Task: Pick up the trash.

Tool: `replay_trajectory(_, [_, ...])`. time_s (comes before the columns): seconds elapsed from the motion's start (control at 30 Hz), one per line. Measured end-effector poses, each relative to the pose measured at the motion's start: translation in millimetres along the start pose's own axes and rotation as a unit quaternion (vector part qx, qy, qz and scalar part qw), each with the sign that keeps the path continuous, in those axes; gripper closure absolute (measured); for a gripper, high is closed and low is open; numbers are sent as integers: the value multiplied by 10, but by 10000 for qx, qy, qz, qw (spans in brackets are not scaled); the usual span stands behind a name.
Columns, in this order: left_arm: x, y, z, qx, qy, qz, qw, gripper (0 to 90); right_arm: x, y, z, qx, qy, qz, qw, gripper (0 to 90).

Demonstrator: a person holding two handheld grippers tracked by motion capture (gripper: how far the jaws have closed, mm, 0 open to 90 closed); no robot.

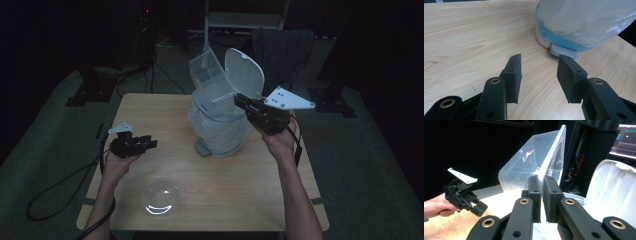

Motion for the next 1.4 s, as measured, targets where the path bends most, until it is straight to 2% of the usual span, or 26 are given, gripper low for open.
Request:
replay_trajectory(0.83, [1,-2,1,3,-8,16,10000,556,169,-70,165,-113,-427,-169,9989,849])
replay_trajectory(1.4, [-5,-1,-1,6,-7,14,10000,556,216,-61,194,-95,-473,-253,9985,848])
Point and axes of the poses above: each handheld gripper's, and its own axes: z roughly backward along the jaws, y roughly out of its top, x roughly to its right, the point moved 1 cm from there along -z, roughly forward along the jaws, and after that the axes turned 10 degrees about y, right-handed, at the moved point
